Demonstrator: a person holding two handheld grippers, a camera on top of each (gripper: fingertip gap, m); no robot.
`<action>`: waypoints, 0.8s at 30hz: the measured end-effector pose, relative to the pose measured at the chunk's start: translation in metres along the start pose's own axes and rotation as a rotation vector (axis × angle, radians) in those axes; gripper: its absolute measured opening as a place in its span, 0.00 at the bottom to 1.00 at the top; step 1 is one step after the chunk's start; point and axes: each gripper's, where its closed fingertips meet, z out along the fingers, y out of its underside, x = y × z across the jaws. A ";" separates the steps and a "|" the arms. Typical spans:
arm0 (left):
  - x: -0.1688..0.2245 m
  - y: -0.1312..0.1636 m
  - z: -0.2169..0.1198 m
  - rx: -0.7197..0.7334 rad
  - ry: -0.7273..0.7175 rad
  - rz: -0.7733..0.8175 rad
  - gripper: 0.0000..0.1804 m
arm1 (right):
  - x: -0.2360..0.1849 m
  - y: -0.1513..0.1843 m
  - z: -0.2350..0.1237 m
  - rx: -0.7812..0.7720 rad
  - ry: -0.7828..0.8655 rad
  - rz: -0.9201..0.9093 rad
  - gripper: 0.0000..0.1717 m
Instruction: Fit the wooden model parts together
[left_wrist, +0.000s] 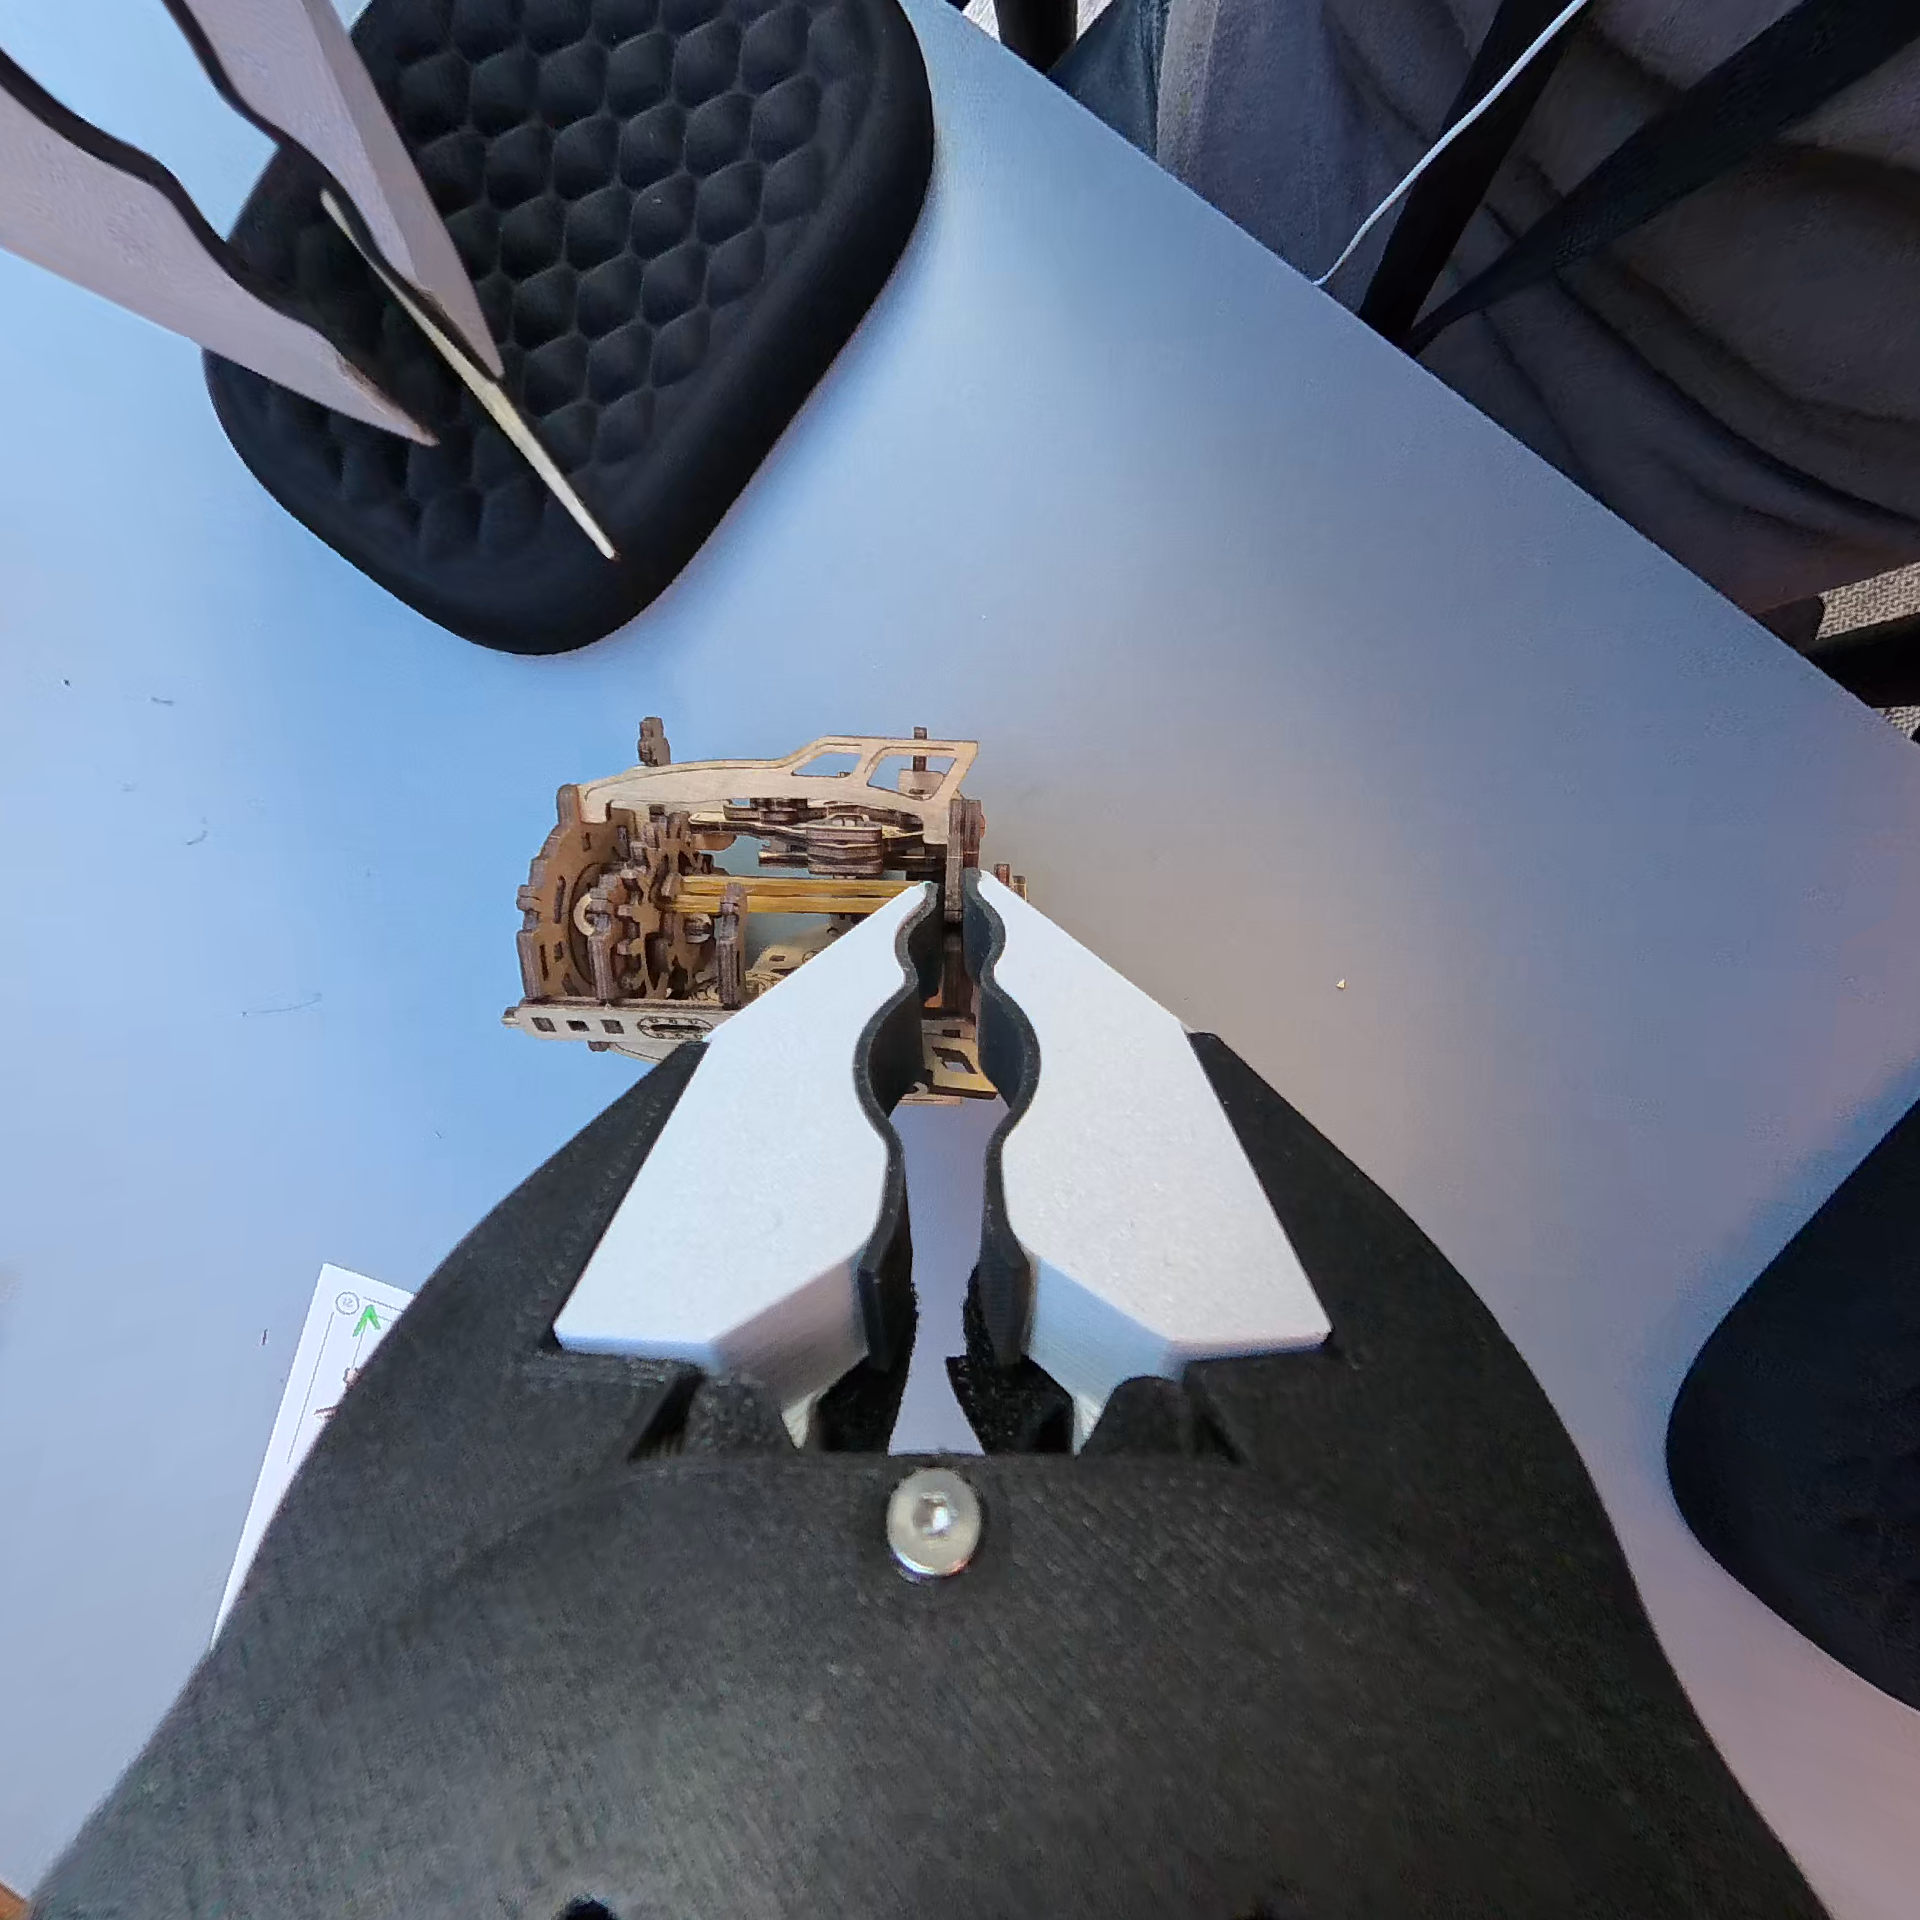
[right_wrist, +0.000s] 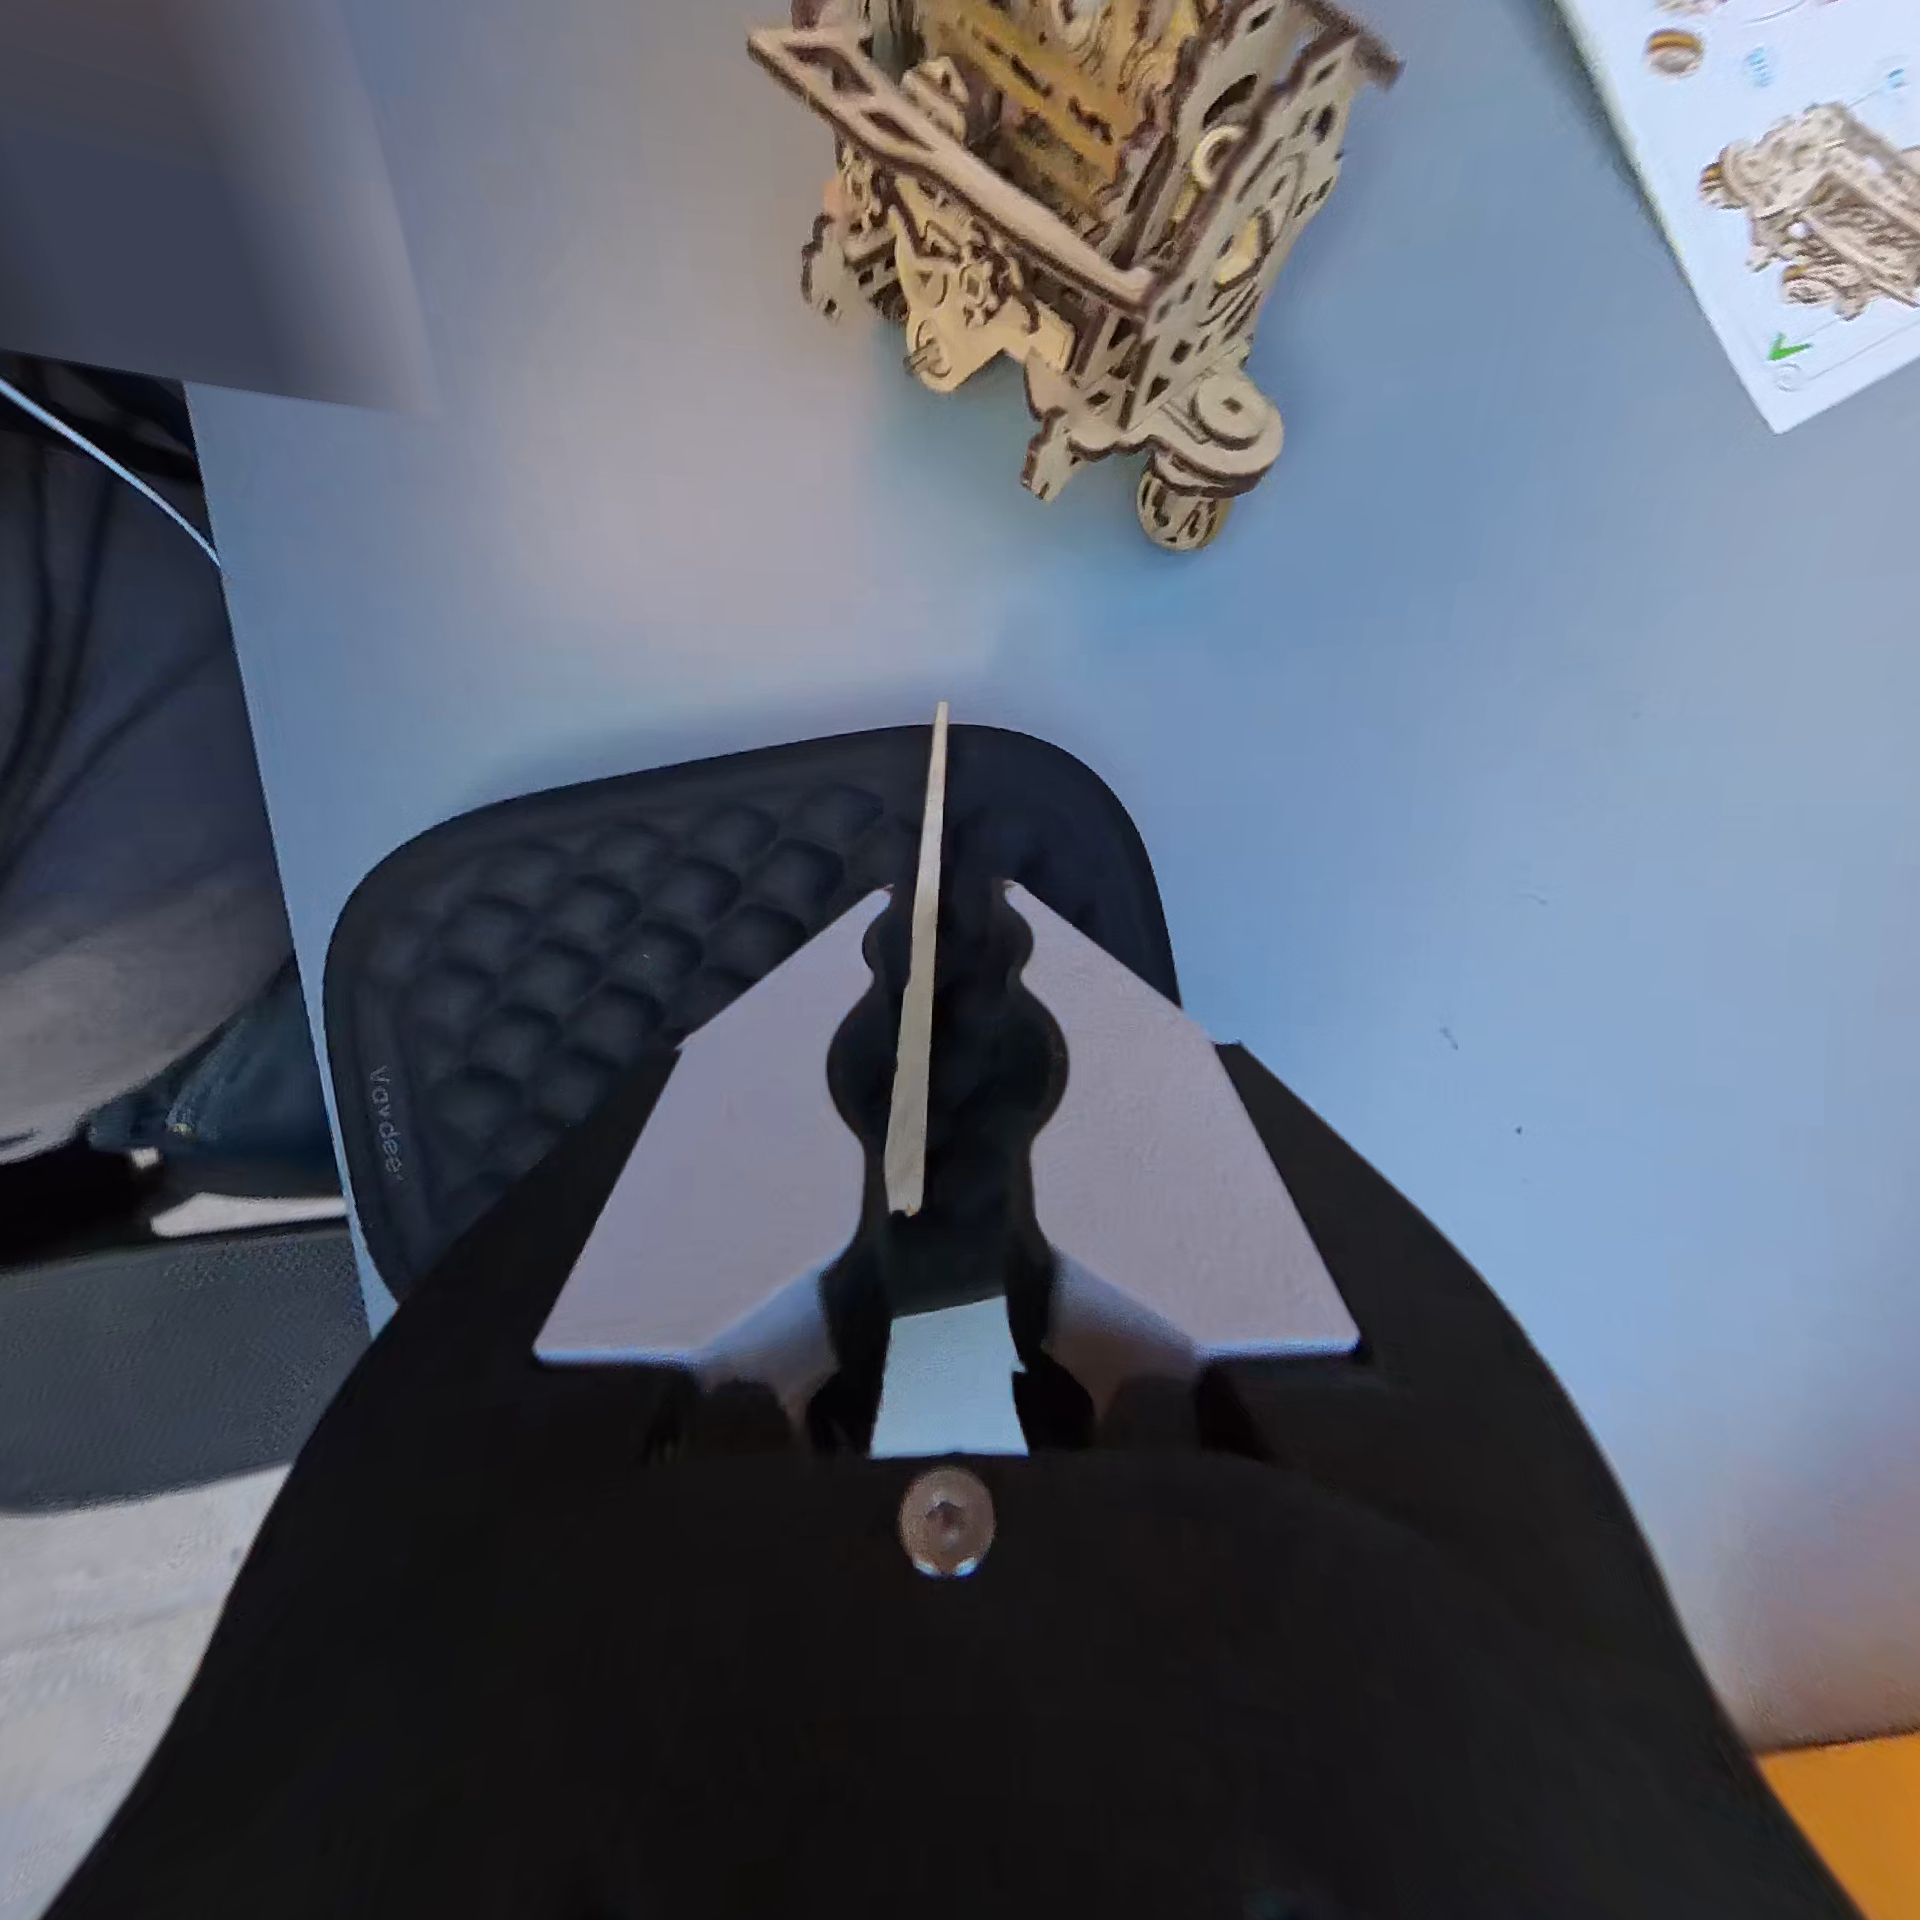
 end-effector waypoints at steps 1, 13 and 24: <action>0.000 0.000 0.000 0.000 0.000 -0.001 0.00 | -0.002 -0.001 0.003 -0.044 -0.017 -0.025 0.07; 0.000 0.000 0.000 -0.014 0.008 0.003 0.00 | -0.002 -0.012 0.025 -0.257 -0.079 -0.104 0.01; 0.000 -0.001 0.000 -0.022 0.011 0.002 0.00 | 0.057 -0.074 -0.061 0.894 0.051 0.430 0.00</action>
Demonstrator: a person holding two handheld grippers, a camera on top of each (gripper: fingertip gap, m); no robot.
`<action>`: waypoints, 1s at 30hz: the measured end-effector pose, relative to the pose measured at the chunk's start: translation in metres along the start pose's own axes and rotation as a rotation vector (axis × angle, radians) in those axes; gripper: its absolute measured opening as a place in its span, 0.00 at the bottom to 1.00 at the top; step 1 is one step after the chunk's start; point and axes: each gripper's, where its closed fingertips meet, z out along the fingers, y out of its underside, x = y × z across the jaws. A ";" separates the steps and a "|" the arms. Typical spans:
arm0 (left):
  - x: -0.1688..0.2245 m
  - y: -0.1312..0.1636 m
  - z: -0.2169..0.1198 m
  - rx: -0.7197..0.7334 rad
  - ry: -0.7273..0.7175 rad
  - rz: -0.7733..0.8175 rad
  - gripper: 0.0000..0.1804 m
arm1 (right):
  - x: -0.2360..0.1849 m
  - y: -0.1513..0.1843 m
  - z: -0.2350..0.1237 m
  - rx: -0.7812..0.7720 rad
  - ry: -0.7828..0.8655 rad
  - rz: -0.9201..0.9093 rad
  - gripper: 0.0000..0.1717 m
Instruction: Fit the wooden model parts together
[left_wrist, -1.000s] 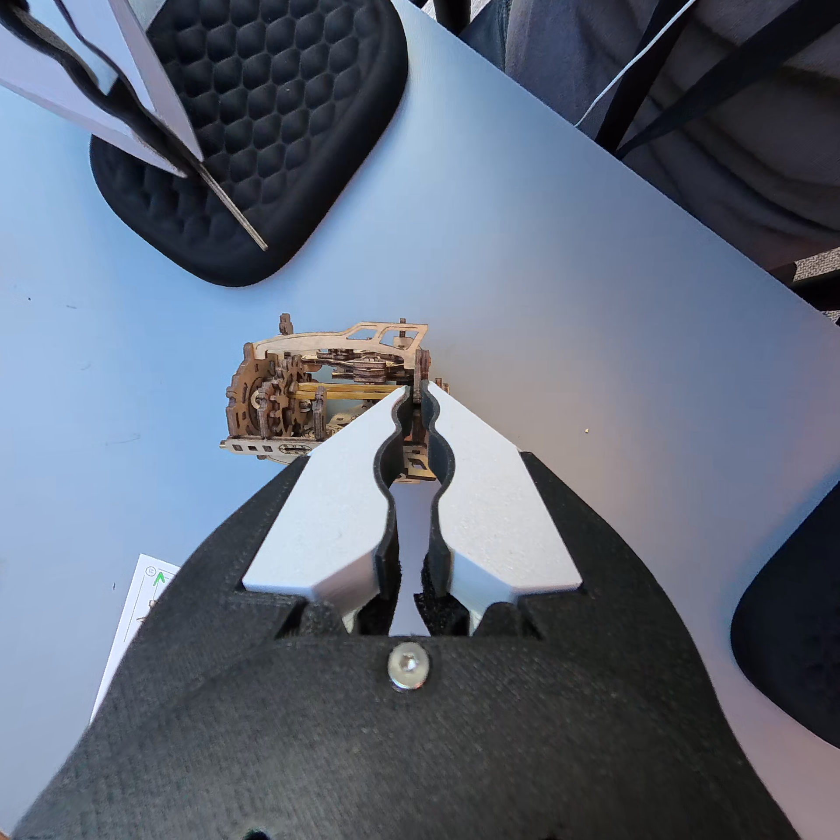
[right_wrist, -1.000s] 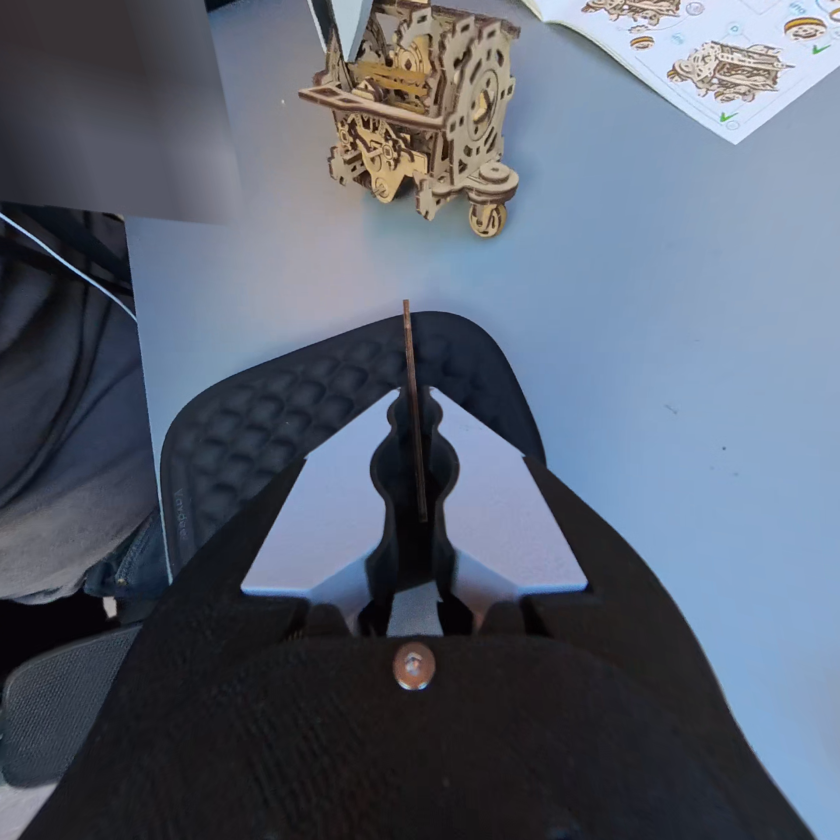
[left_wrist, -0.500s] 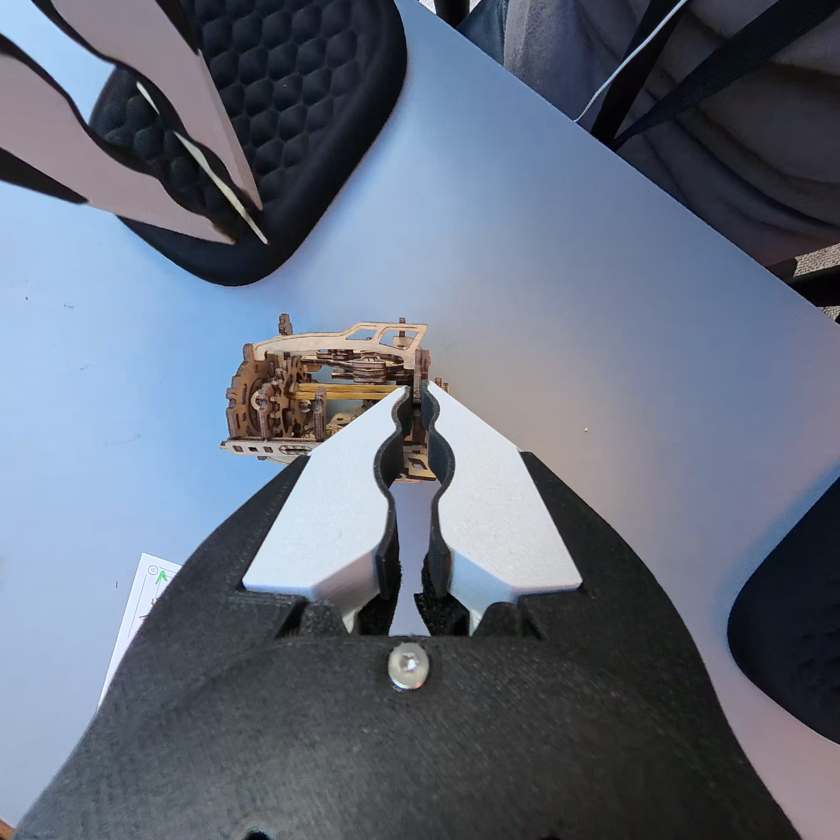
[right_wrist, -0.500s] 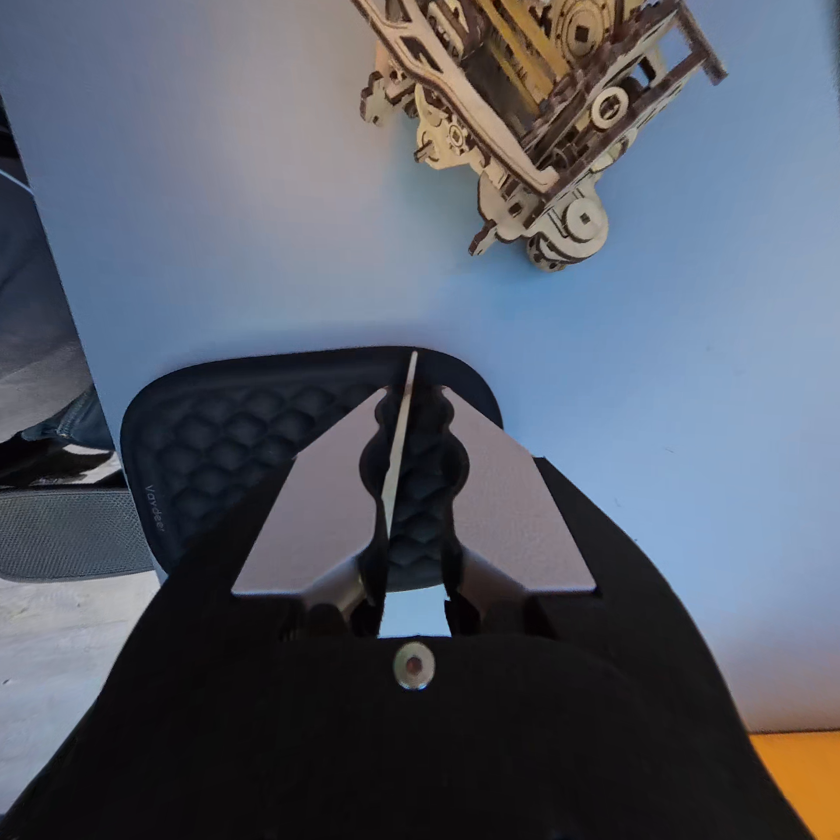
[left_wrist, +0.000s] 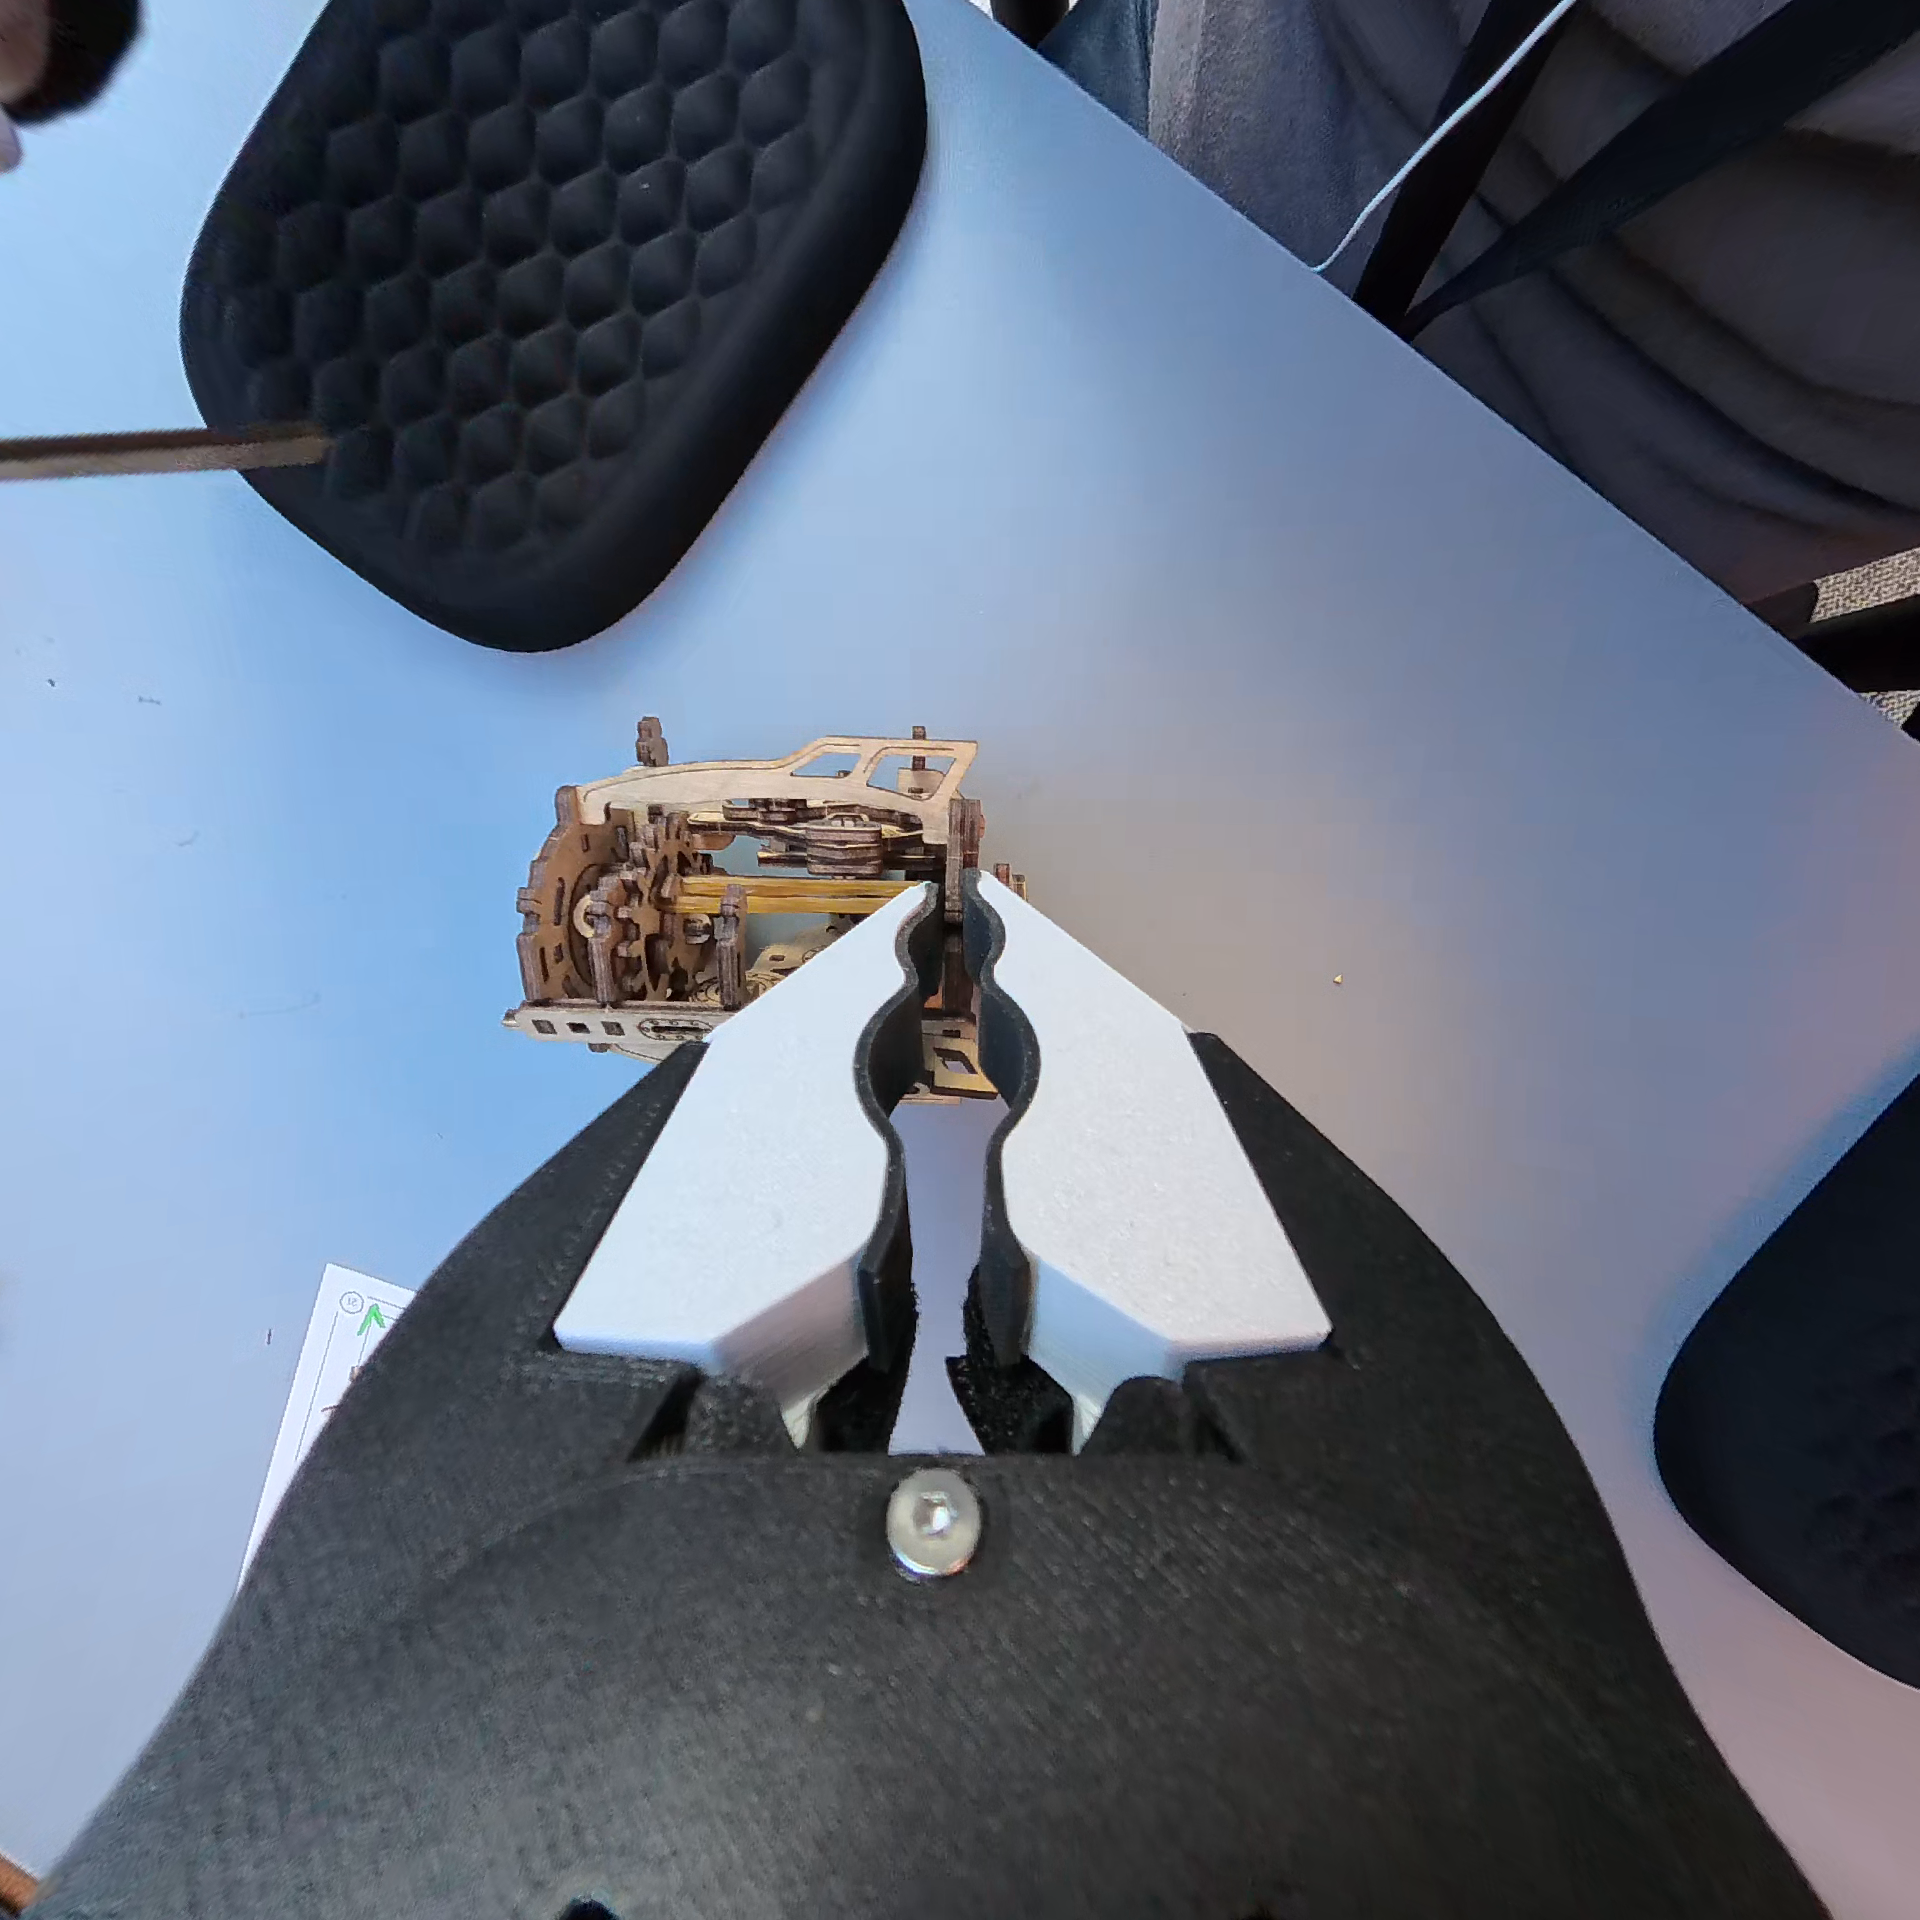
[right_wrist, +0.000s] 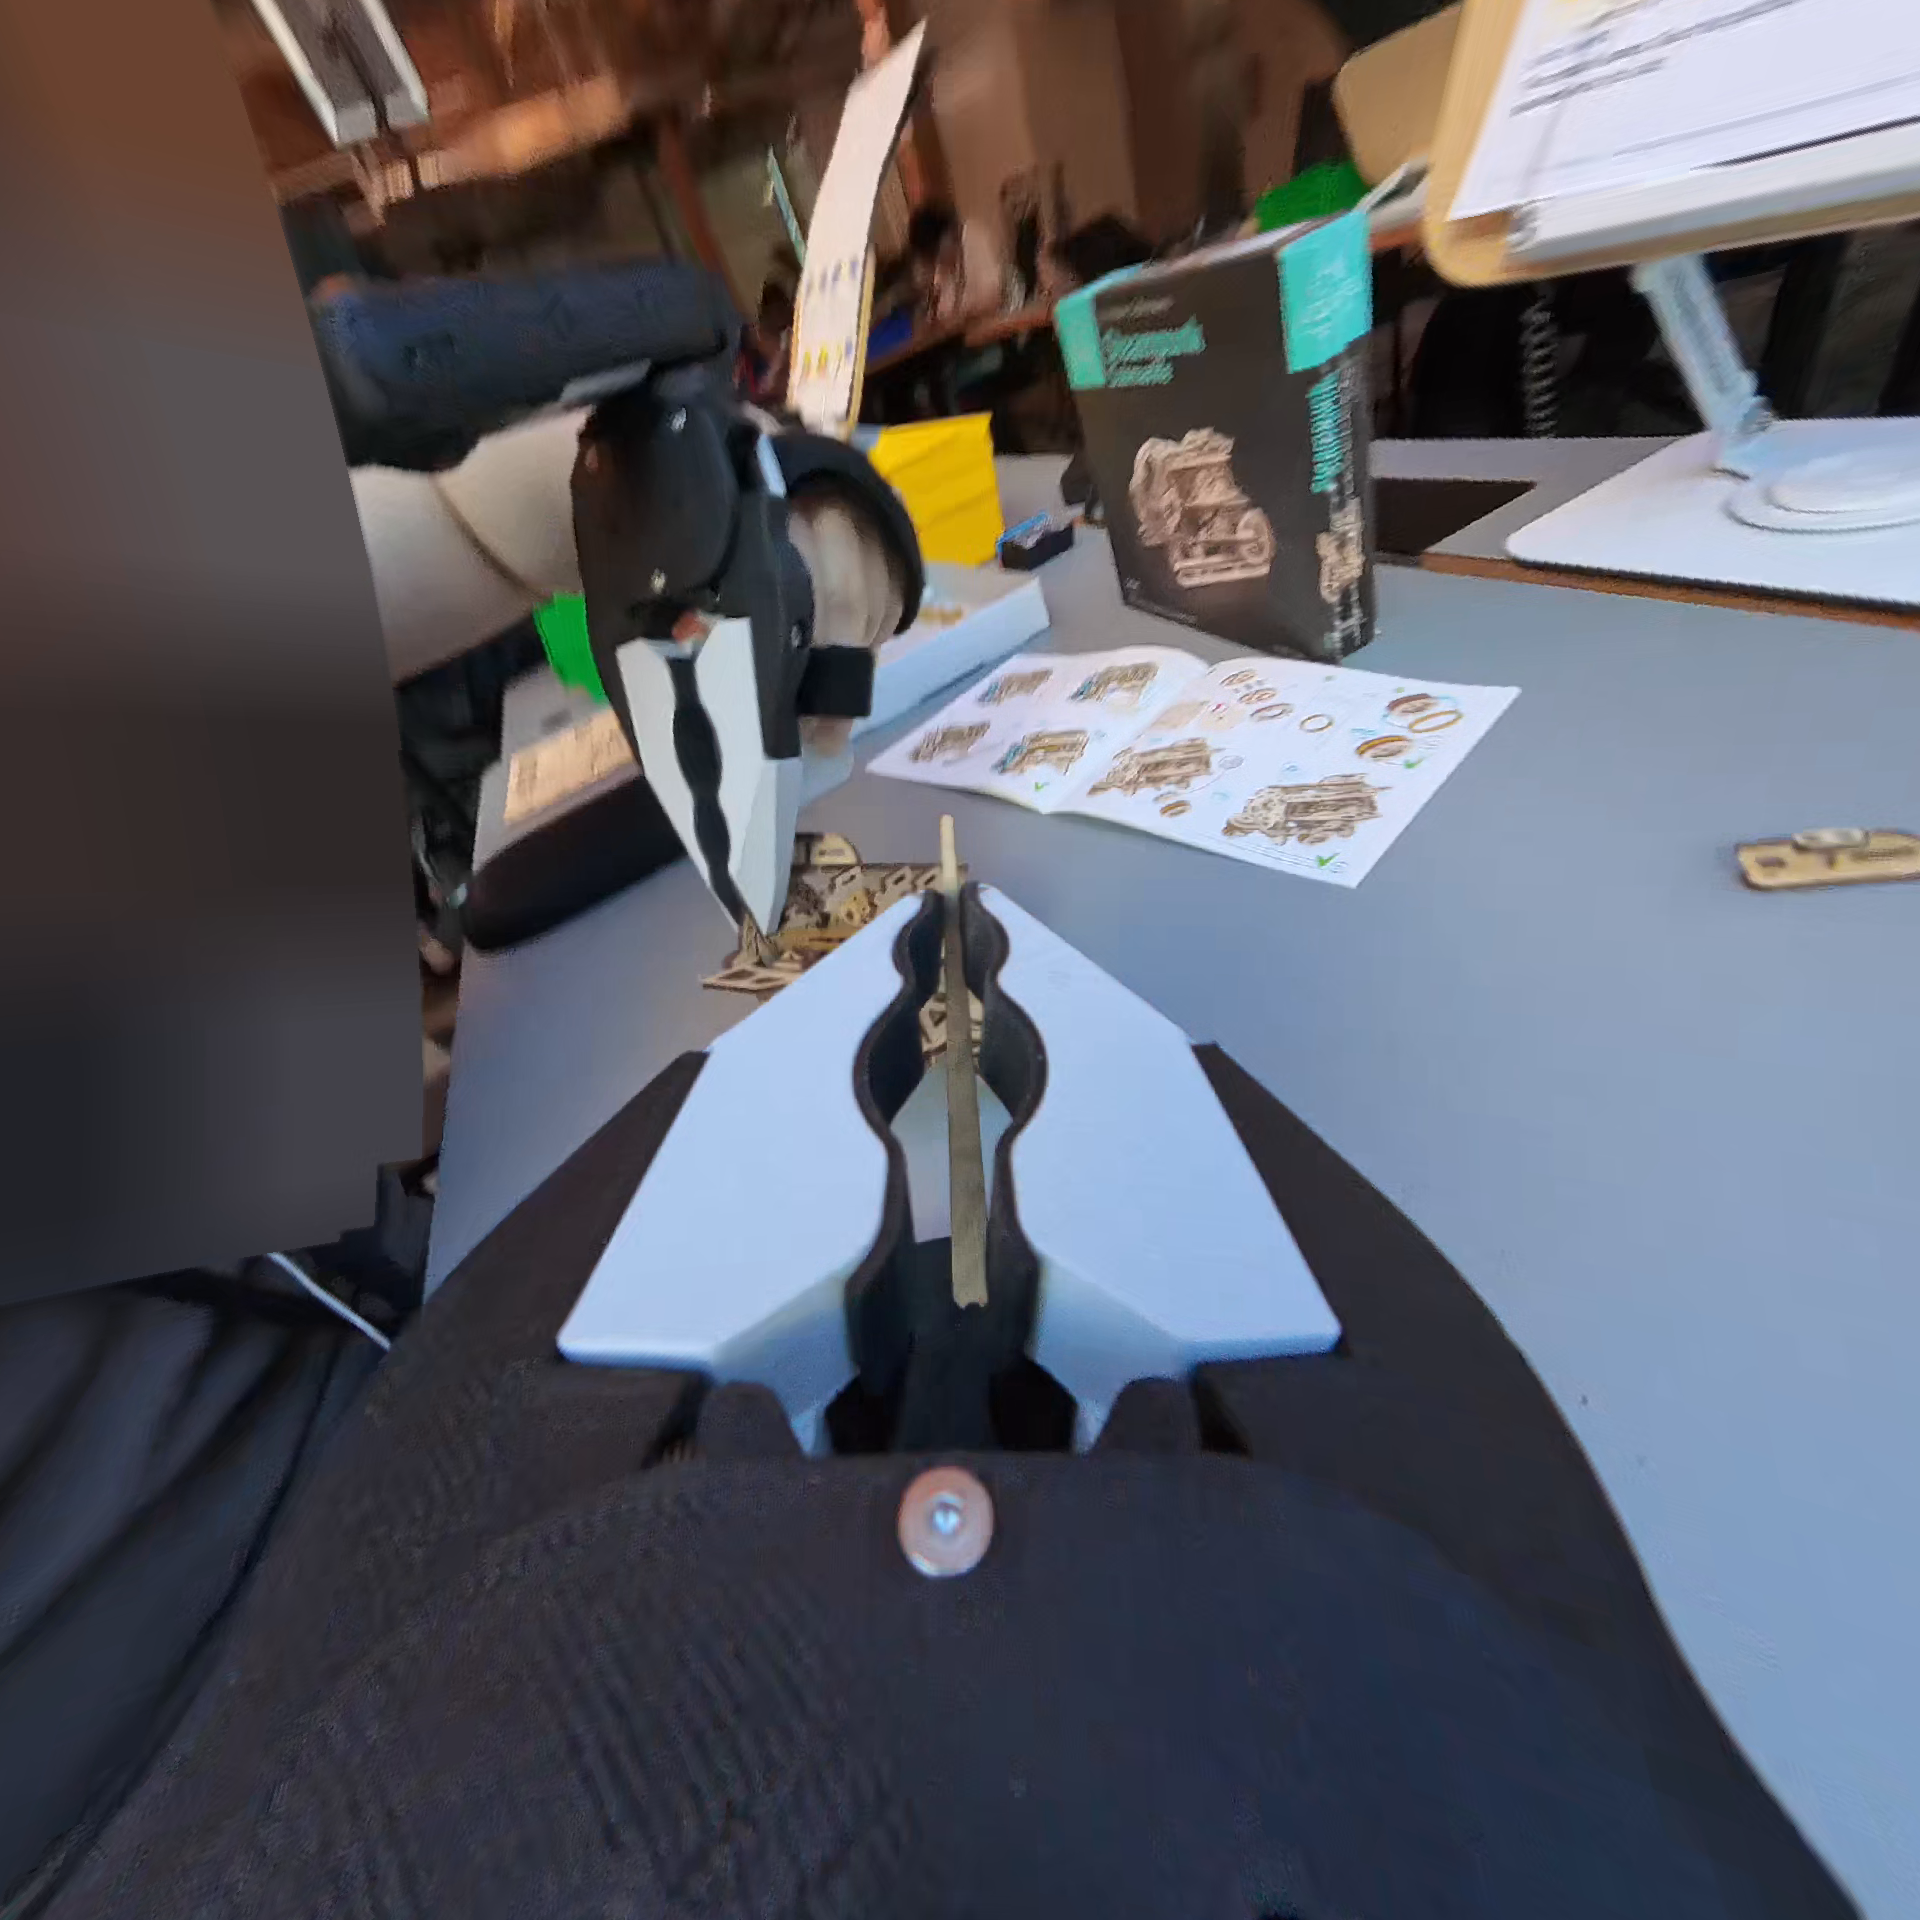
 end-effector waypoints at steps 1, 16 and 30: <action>0.000 0.000 0.000 -0.001 0.001 0.000 0.00 | 0.008 0.002 -0.007 0.056 0.025 0.050 0.00; -0.001 -0.001 0.000 -0.002 0.008 -0.006 0.00 | -0.011 0.017 0.041 0.068 -0.090 0.138 0.00; -0.001 -0.001 0.000 -0.008 0.012 -0.005 0.00 | -0.012 0.034 -0.018 -0.188 -0.004 0.039 0.01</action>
